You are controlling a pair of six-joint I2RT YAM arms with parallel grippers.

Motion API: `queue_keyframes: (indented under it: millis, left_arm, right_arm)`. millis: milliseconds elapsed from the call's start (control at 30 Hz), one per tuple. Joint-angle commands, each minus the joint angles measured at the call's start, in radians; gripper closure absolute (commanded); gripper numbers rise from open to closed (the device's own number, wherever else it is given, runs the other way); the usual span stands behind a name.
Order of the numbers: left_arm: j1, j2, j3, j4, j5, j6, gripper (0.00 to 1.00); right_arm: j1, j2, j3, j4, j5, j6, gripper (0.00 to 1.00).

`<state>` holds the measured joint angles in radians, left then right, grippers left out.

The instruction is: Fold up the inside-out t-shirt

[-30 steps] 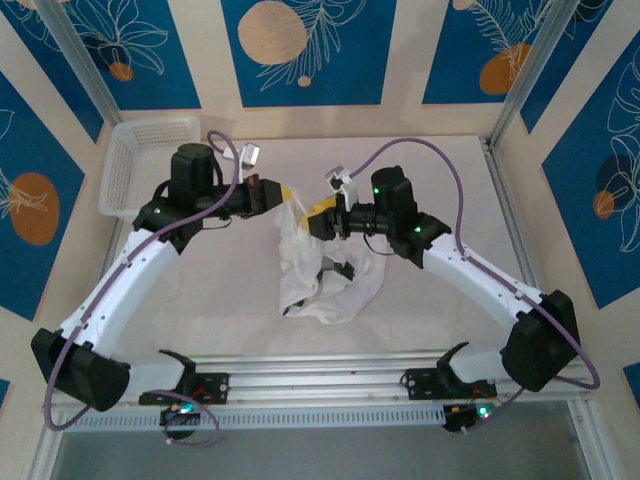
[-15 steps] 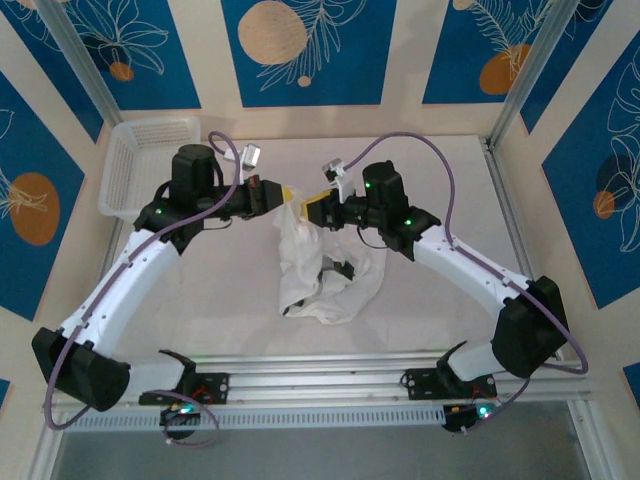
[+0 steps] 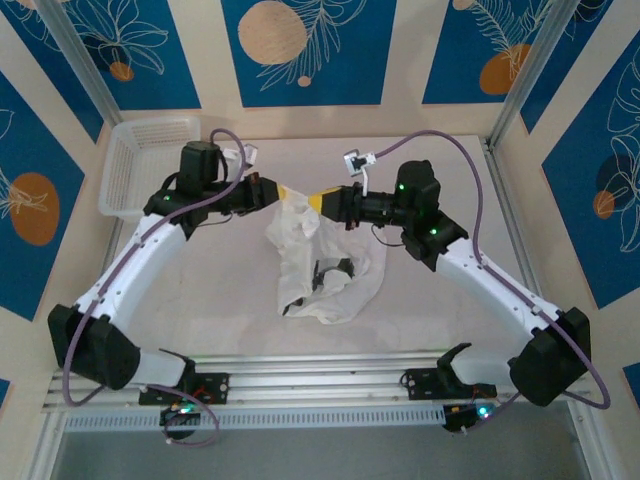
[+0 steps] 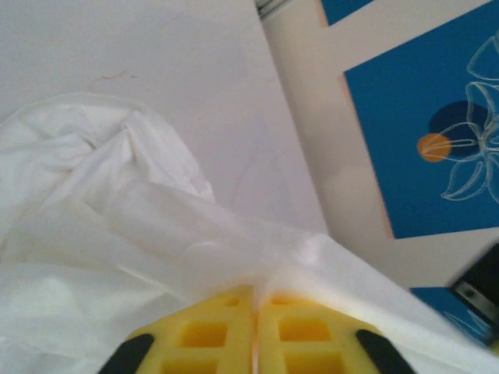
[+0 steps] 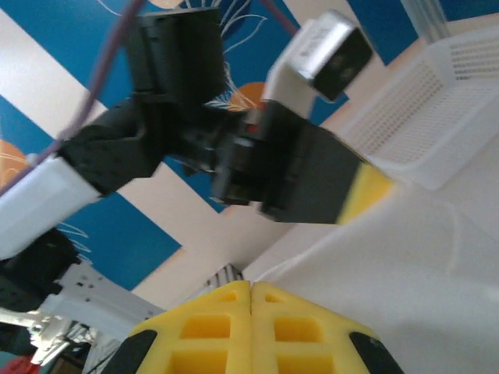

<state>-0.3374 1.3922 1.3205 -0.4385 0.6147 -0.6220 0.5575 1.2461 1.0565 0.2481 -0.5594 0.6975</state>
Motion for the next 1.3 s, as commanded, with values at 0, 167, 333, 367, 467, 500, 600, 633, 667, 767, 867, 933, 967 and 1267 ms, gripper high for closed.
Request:
queue_keyframes:
  millis: [0,167,333,367,467,500,600,633,667,767,867,933,967,1267]
  left_arm:
    - [0.033,0.017,-0.011,0.008,-0.052,0.036,0.74]
    - [0.032,-0.108,-0.036,-0.013,-0.096,0.097,0.53]
    - [-0.039,-0.284,-0.180,-0.002,-0.083,0.326,0.41]
    - [-0.061,-0.314,-0.212,0.003,-0.097,0.362,0.40]
    - [-0.127,-0.386,-0.300,0.026,-0.154,0.459,0.40]
    - [-0.157,-0.397,-0.316,0.027,-0.190,0.497,0.41]
    - [-0.251,-0.384,-0.323,0.026,-0.304,0.594,0.42]
    - [-0.278,-0.366,-0.317,0.027,-0.328,0.619,0.42]
    - [-0.296,-0.349,-0.311,0.034,-0.352,0.636,0.42]
    - [-0.330,-0.312,-0.310,0.095,-0.411,0.674,0.40]
    - [-0.339,-0.307,-0.310,0.174,-0.429,0.692,0.33]
    - [-0.340,-0.307,-0.295,0.203,-0.419,0.688,0.34]
    - [-0.340,-0.309,-0.286,0.216,-0.416,0.682,0.37]
    - [-0.342,-0.367,-0.245,0.206,-0.359,0.627,0.74]
  right_arm:
    - [-0.001,-0.017,-0.047,0.181,-0.056,0.162,1.00]
    - [-0.005,-0.008,-0.066,0.139,-0.005,0.140,1.00]
    - [-0.022,0.024,-0.041,0.107,-0.002,0.161,1.00]
    - [-0.024,0.029,-0.036,0.101,-0.004,0.162,1.00]
    - [-0.024,0.048,-0.012,0.077,-0.015,0.159,1.00]
    - [-0.024,0.054,-0.005,0.074,-0.021,0.160,1.00]
    - [-0.016,0.070,0.018,0.057,-0.039,0.159,1.00]
    - [-0.013,0.072,0.024,0.049,-0.040,0.157,1.00]
    - [-0.009,0.073,0.028,0.043,-0.040,0.154,1.00]
    - [0.001,0.073,0.035,0.032,-0.042,0.149,1.00]
    - [0.012,0.069,0.050,-0.005,-0.040,0.130,1.00]
    - [0.018,0.064,0.056,-0.026,-0.035,0.118,1.00]
    - [0.020,0.063,0.057,-0.035,-0.030,0.111,1.00]
    - [0.012,0.075,0.067,-0.141,0.041,0.106,1.00]
